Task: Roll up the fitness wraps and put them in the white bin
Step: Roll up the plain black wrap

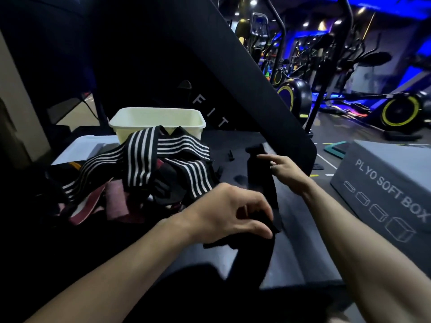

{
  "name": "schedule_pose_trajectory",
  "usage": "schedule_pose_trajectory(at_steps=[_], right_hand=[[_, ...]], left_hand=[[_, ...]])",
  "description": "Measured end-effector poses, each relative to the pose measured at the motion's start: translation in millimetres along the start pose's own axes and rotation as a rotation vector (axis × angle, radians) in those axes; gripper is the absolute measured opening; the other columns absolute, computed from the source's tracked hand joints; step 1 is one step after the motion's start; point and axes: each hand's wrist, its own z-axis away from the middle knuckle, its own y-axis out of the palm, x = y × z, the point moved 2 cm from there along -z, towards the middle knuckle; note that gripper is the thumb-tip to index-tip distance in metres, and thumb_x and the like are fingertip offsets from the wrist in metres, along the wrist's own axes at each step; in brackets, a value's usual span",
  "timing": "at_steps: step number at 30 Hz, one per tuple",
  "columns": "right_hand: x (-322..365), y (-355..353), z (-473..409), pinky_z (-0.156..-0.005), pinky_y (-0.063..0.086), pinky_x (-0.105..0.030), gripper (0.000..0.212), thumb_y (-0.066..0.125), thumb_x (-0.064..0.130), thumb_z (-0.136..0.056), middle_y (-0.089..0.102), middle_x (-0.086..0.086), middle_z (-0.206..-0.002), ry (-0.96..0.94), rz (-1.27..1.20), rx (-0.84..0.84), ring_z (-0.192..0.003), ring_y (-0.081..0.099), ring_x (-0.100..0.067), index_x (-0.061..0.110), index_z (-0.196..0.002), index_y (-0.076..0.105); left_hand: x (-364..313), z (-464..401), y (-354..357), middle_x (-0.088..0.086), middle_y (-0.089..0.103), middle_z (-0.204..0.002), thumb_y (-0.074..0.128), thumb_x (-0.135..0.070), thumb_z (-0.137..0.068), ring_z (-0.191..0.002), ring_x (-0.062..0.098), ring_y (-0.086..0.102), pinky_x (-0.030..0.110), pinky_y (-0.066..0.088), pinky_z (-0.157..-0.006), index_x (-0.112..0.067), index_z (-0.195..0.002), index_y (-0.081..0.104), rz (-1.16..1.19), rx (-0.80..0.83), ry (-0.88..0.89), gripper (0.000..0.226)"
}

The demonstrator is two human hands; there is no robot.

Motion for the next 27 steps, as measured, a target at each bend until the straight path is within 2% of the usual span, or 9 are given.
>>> schedule_pose_trajectory(at_steps=[2,4,7,9,13,17,20,24,27], right_hand=[[-5.0,5.4,-1.4,-0.047,0.039,-0.010,0.060,0.038,-0.013,-0.092,0.070,-0.013,-0.114,0.094,0.137,0.027,-0.059,0.059,-0.001,0.015,-0.139,0.061],[-18.4,9.2,0.5,-0.038,0.031,-0.015,0.058,0.039,-0.009,-0.090,0.069,-0.010,-0.090,0.137,0.266,-0.021,-0.039,0.043,-0.002,0.014,-0.137,0.062],[-24.9,10.4,11.2,-0.081,0.050,-0.020,0.049,0.044,-0.001,-0.093,0.068,-0.013,-0.122,0.072,0.380,-0.080,-0.097,0.068,-0.020,0.010,-0.137,0.063],[-26.0,8.7,20.1,-0.104,0.041,-0.031,0.040,0.053,0.014,-0.101,0.060,-0.012,-0.143,0.013,0.420,-0.085,-0.128,0.058,-0.028,0.007,-0.140,0.058],[-24.8,9.2,47.5,-0.093,0.046,-0.028,0.076,0.080,0.042,-0.086,0.064,-0.010,-0.134,0.013,0.512,0.062,-0.116,0.064,-0.024,0.015,-0.150,0.046],[-25.2,16.1,65.5,-0.088,0.051,-0.028,0.095,0.090,0.034,-0.077,0.062,-0.005,-0.117,0.109,0.274,0.067,-0.101,0.065,-0.019,0.018,-0.155,0.038],[-25.2,21.3,62.1,-0.098,0.055,-0.040,0.080,0.084,0.017,-0.083,0.065,-0.008,-0.120,0.097,0.090,-0.053,-0.107,0.067,-0.022,0.023,-0.153,0.044],[-18.7,12.3,57.2,-0.072,0.051,-0.026,0.035,0.061,0.004,-0.088,0.077,0.000,-0.094,0.086,-0.046,-0.345,-0.079,0.065,-0.015,0.032,-0.103,0.076],[-14.0,-15.9,68.6,-0.080,0.046,-0.019,0.033,0.052,0.004,-0.094,0.076,-0.007,-0.109,0.213,-0.031,-0.653,-0.098,0.067,-0.021,0.020,-0.107,0.077]], left_hand=[[5.0,-10.8,13.6,-0.009,0.072,-0.080,0.084,-0.024,-0.085,-0.071,0.005,0.067,0.023,0.053,-0.069,-0.018,-0.104,0.076,0.019,0.098,-0.015,0.022],[12.8,-11.5,27.8,-0.009,0.074,-0.086,0.080,-0.018,-0.089,-0.079,0.005,0.070,0.023,0.053,-0.076,-0.012,-0.109,0.076,0.066,0.209,-0.050,0.021],[24.1,-4.6,36.8,-0.005,0.077,-0.092,0.071,-0.018,-0.097,-0.086,0.006,0.072,0.029,0.056,-0.085,-0.010,-0.112,0.075,0.192,0.281,-0.130,0.017],[38.3,-3.9,34.9,-0.008,0.077,-0.104,0.069,-0.027,-0.099,-0.098,0.003,0.070,0.032,0.054,-0.094,-0.019,-0.114,0.075,0.022,0.190,-0.117,0.018],[62.9,2.4,40.8,-0.019,0.061,-0.131,0.063,-0.050,-0.097,-0.119,0.004,0.053,0.037,0.043,-0.106,-0.036,-0.127,0.066,-0.340,0.243,-0.109,0.034],[65.0,10.9,51.1,-0.021,0.054,-0.138,0.062,-0.057,-0.095,-0.123,0.005,0.045,0.040,0.038,-0.108,-0.040,-0.127,0.066,-0.423,0.241,-0.111,0.037],[53.1,14.6,58.8,-0.018,0.053,-0.136,0.065,-0.065,-0.088,-0.123,0.008,0.047,0.038,0.039,-0.108,-0.041,-0.126,0.064,-0.422,0.226,-0.051,0.045],[35.7,23.4,75.4,-0.018,0.045,-0.143,0.068,-0.076,-0.077,-0.132,0.007,0.038,0.034,0.034,-0.112,-0.043,-0.134,0.057,-0.474,0.310,0.031,0.066],[35.6,25.4,72.2,-0.020,0.043,-0.145,0.072,-0.074,-0.075,-0.135,0.005,0.035,0.029,0.030,-0.113,-0.041,-0.141,0.052,-0.490,0.264,-0.028,0.076]])
